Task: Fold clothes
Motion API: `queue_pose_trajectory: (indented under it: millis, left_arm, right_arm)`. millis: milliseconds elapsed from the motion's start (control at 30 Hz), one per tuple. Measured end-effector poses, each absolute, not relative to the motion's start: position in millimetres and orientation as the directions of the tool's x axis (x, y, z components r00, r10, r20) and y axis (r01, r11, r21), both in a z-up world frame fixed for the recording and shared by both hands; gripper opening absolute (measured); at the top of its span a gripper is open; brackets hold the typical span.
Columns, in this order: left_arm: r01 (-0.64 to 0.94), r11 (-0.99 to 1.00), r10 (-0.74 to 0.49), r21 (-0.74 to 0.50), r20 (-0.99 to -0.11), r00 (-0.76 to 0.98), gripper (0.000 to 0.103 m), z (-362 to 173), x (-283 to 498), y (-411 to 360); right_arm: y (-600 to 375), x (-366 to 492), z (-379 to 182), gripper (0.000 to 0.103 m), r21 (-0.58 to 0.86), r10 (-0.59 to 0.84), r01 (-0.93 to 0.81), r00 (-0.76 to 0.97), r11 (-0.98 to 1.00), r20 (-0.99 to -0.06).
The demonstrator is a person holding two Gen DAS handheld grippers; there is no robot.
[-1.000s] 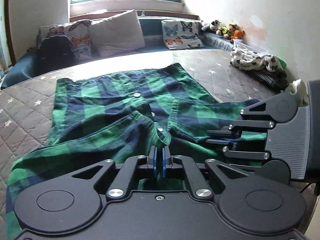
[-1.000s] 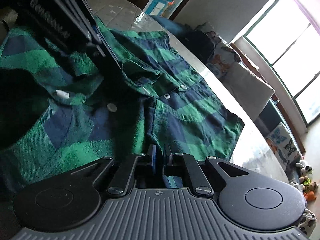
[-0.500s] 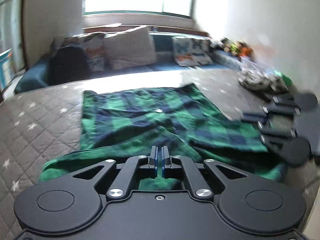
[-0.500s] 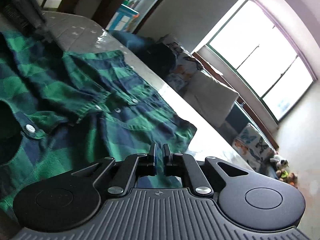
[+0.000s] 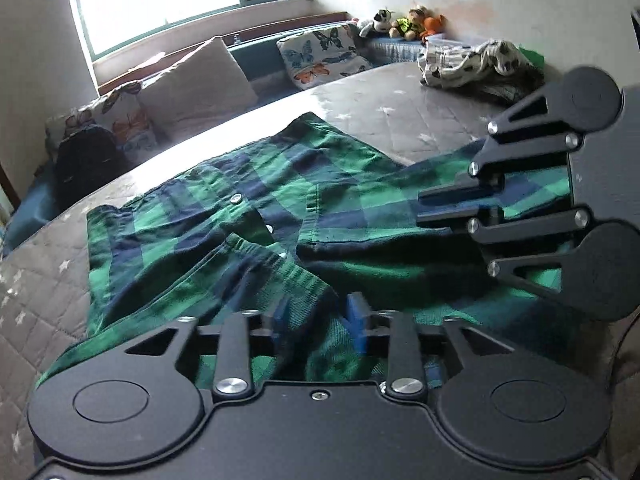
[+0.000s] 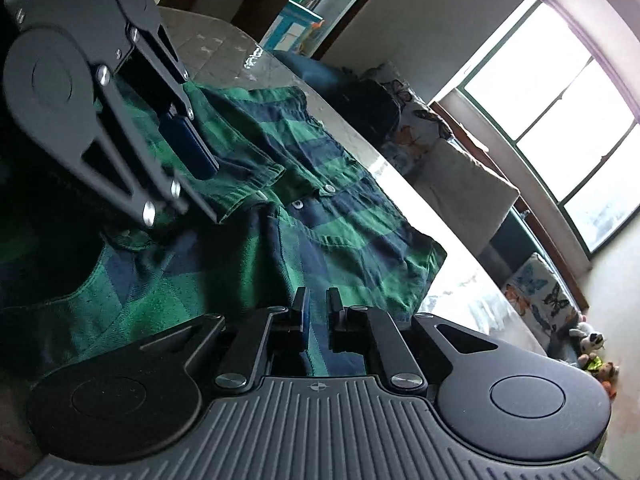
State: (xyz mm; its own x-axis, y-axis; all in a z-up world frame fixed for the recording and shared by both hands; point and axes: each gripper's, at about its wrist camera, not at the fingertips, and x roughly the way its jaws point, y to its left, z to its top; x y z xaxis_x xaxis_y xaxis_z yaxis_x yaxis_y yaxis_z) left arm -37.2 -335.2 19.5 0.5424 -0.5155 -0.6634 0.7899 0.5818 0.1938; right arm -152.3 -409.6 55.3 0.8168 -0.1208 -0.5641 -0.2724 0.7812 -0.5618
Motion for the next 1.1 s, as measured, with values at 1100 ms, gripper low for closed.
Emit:
queue_pose_trajectory:
  millis: [1100]
  left_arm:
    - [0.737, 0.671, -0.614, -0.085, -0.622, 0.487, 0.023, 15.2, -5.8, -303.1]
  right_arm:
    - [-416.2, -144.9, 44.9, 0.02, -0.536, -0.111, -0.285, 0.8, 0.795, -0.589]
